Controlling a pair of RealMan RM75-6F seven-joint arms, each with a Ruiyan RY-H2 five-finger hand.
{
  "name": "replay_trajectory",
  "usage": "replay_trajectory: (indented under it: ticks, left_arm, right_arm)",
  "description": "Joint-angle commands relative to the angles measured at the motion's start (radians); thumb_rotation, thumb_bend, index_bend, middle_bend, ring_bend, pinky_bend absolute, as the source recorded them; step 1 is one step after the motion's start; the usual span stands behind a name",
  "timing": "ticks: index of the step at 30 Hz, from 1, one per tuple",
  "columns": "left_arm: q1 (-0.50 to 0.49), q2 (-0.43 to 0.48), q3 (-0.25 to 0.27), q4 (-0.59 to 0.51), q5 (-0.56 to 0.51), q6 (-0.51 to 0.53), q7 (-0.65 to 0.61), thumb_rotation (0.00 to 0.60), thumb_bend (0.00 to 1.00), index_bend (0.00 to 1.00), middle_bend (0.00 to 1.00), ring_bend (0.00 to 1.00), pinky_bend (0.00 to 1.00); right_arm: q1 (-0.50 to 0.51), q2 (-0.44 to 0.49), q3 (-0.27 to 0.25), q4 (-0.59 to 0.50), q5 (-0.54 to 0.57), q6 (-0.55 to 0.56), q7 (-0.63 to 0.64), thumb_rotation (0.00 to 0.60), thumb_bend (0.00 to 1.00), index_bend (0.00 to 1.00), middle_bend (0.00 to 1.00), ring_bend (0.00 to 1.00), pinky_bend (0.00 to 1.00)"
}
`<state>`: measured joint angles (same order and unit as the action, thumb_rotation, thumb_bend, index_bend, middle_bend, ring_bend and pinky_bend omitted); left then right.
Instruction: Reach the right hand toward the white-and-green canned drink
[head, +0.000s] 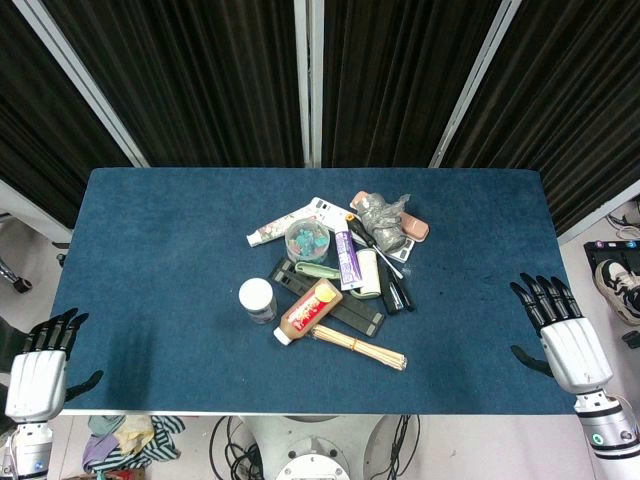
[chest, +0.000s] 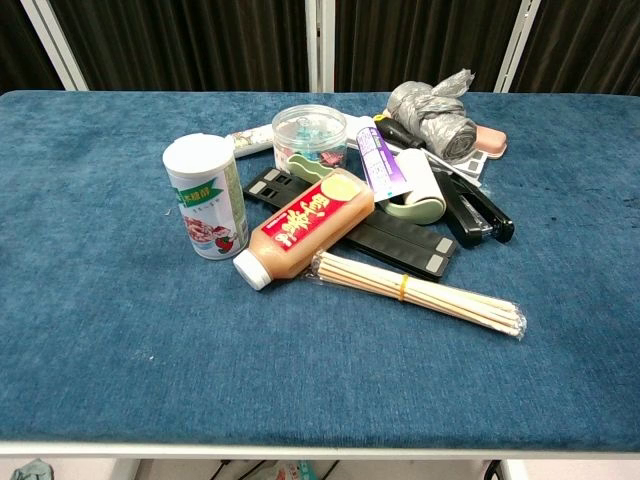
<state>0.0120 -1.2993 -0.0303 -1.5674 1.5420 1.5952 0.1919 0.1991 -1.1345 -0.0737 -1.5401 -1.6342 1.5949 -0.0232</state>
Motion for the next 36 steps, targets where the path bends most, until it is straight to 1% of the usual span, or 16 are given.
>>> replay_trajectory:
  ticks: [1, 11, 13, 16, 20, 22, 26, 29, 32, 33, 36]
  left_arm:
    - [-0.003, -0.001, 0.000, 0.004, -0.002, -0.005, -0.004, 0.600, 0.07, 0.18, 0.13, 0.14, 0.18]
    - [-0.005, 0.001, 0.003, 0.007, 0.003, -0.003, -0.011, 0.600, 0.07, 0.18, 0.13, 0.14, 0.18]
    - [-0.005, 0.001, 0.005, 0.007, 0.004, -0.004, -0.011, 0.600, 0.07, 0.18, 0.13, 0.14, 0.18]
    - [-0.005, 0.001, 0.008, 0.007, 0.004, -0.006, -0.012, 0.600, 0.07, 0.18, 0.13, 0.14, 0.18]
    - [0.000, -0.001, 0.011, 0.008, 0.006, 0.000, -0.017, 0.600, 0.07, 0.18, 0.13, 0.14, 0.18]
    - [0.003, -0.001, 0.013, 0.008, 0.006, 0.004, -0.018, 0.600, 0.07, 0.18, 0.13, 0.14, 0.18]
    - [0.005, 0.000, 0.016, 0.007, 0.007, 0.004, -0.018, 0.600, 0.07, 0.18, 0.13, 0.14, 0.18]
    - [0.007, 0.005, 0.017, 0.002, 0.004, 0.004, -0.019, 0.600, 0.07, 0.18, 0.13, 0.14, 0.18]
    - [0.012, 0.005, 0.018, 0.005, -0.001, 0.008, -0.022, 0.600, 0.07, 0.18, 0.13, 0.14, 0.18]
    - [0.015, 0.005, 0.018, 0.008, -0.003, 0.010, -0.024, 0.600, 0.07, 0.18, 0.13, 0.14, 0.18]
    - [0.020, 0.006, 0.019, 0.015, -0.008, 0.011, -0.034, 0.600, 0.07, 0.18, 0.13, 0.14, 0.18]
  right_arm:
    - [-0.005, 0.000, 0.000, -0.003, -0.002, -0.007, 0.004, 0.600, 0.08, 0.00, 0.00, 0.00, 0.00]
    - [-0.011, 0.002, 0.012, -0.017, -0.022, -0.036, 0.019, 0.600, 0.08, 0.00, 0.00, 0.00, 0.00]
    - [0.004, 0.002, 0.017, -0.032, -0.021, -0.068, 0.040, 0.600, 0.08, 0.00, 0.00, 0.00, 0.00]
    - [0.063, -0.004, 0.035, -0.059, -0.025, -0.156, 0.080, 0.600, 0.08, 0.00, 0.00, 0.00, 0.00]
    - [0.188, -0.035, 0.090, -0.094, -0.011, -0.323, 0.099, 0.600, 0.08, 0.00, 0.00, 0.00, 0.00]
    - [0.268, -0.077, 0.134, -0.097, 0.016, -0.423, 0.112, 0.600, 0.08, 0.00, 0.00, 0.00, 0.00]
    - [0.437, -0.180, 0.221, -0.082, 0.089, -0.633, 0.185, 0.600, 0.08, 0.00, 0.00, 0.00, 0.00]
    - [0.552, -0.255, 0.276, -0.061, 0.133, -0.759, 0.225, 0.600, 0.08, 0.00, 0.00, 0.00, 0.00]
    - [0.640, -0.318, 0.325, -0.039, 0.196, -0.855, 0.233, 0.600, 0.04, 0.00, 0.00, 0.00, 0.00]
    - [0.675, -0.353, 0.345, -0.021, 0.227, -0.887, 0.234, 0.600, 0.04, 0.00, 0.00, 0.00, 0.00]
    - [0.755, -0.443, 0.383, 0.051, 0.302, -0.951, 0.219, 0.600, 0.03, 0.00, 0.00, 0.00, 0.00]
